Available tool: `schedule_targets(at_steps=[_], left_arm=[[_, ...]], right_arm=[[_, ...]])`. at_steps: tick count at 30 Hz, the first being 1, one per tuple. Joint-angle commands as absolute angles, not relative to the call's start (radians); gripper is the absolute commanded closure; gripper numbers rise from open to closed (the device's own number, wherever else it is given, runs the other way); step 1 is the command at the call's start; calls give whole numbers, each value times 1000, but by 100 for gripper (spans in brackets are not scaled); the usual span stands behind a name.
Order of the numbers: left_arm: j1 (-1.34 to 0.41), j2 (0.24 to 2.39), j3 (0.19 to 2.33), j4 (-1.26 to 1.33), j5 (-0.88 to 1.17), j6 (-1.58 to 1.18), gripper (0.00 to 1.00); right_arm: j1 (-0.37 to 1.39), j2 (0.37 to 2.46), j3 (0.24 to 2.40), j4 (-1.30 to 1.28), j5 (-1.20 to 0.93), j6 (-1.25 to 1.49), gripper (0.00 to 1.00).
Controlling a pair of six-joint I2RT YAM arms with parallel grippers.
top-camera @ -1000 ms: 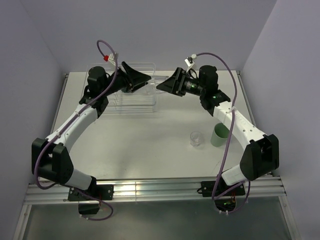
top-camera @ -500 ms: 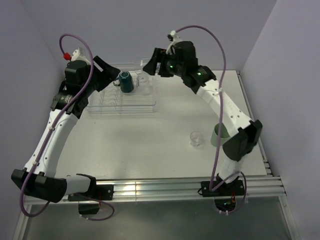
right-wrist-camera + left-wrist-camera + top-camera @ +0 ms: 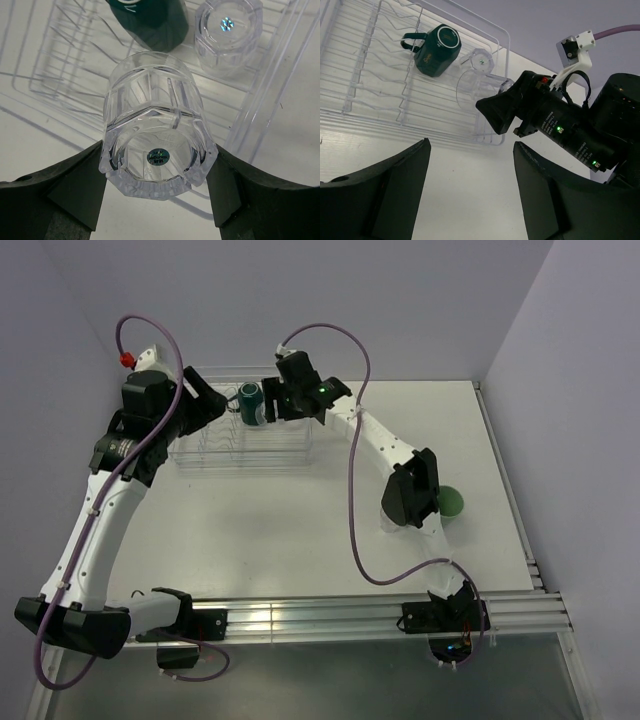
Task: Load the cups into the dish rack
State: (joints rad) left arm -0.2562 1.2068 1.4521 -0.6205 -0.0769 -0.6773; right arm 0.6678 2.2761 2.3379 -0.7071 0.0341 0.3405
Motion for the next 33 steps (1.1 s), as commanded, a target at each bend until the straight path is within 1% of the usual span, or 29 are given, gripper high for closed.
schedule_targets(at_steps=[1,8,12,30,33], left_arm=[[-247,1177,1440,-630,-77,-624,26],[-242,1178,1404,-609,-37,-617,27],[-242,1183,1396,-604,-26,-614,27],[-235,1204,1374,-595,-8,-603,27],[-235,1207,1373,-594,-8,-603,28]], right_arm=[[686,2243,2353,-669,104,296,100],[703,2270,2283,-670,164,279,100],[701,2318,2307,-709,189,270,100],[699,2393,2352,-778,251,258,100],[699,2398,2358,-781,258,255,98]])
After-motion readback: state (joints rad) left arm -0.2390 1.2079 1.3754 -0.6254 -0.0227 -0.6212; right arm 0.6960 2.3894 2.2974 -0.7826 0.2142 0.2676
